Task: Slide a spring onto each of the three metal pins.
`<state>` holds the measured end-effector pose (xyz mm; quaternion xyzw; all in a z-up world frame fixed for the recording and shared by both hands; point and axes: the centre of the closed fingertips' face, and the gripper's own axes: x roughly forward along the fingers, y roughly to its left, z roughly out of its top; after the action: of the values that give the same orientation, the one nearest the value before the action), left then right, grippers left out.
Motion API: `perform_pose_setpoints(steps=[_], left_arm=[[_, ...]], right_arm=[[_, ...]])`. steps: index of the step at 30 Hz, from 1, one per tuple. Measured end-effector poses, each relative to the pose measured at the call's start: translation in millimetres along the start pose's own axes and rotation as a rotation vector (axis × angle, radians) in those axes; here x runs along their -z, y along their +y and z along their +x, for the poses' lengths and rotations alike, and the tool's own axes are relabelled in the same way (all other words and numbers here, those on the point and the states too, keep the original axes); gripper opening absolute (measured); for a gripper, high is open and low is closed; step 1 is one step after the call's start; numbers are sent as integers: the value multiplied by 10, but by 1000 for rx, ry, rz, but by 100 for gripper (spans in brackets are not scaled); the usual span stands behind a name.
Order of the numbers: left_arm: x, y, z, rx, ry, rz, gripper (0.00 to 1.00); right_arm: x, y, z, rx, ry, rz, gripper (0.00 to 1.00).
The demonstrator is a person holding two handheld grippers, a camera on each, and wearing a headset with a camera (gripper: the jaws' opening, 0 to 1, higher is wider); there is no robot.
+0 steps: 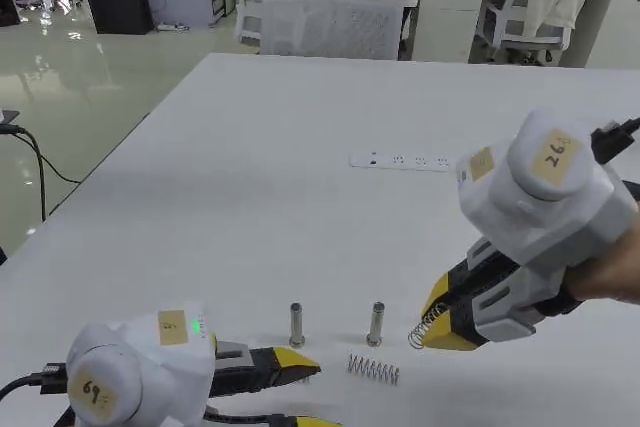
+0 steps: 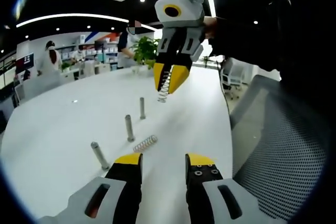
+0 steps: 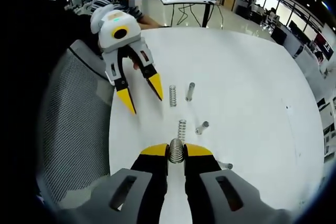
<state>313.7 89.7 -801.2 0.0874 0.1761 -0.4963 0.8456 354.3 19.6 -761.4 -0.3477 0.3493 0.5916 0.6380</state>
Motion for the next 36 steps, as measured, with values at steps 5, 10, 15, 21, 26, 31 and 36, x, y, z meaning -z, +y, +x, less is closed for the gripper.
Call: perform_pose_setpoints(steps=[5,10,15,21,26,31,36], left_arm=[[58,40,-55,-28,-1,-20,27],[99,103,-130,-64,-5,-44,31],[112,157,-172,-95,-11,-63,35],[121,205,-208,-126,-18,-84,42],[124,229,-226,-144,-18,-97,49],[121,234,-239,-153,-20,-101,54],[126,230,-241,-156,-21,-104,57]], right_arm=[[51,-138,-63,24,18,3,8],[105,-272,-124,47,35,10,8],[147,-357,-161,60,47,16,8],[231,-467,-189,79,75,19,8],[311,-538,-166,90,106,20,8],[355,-617,-159,98,127,27,8],[413,-708,-124,108,158,29,8]])
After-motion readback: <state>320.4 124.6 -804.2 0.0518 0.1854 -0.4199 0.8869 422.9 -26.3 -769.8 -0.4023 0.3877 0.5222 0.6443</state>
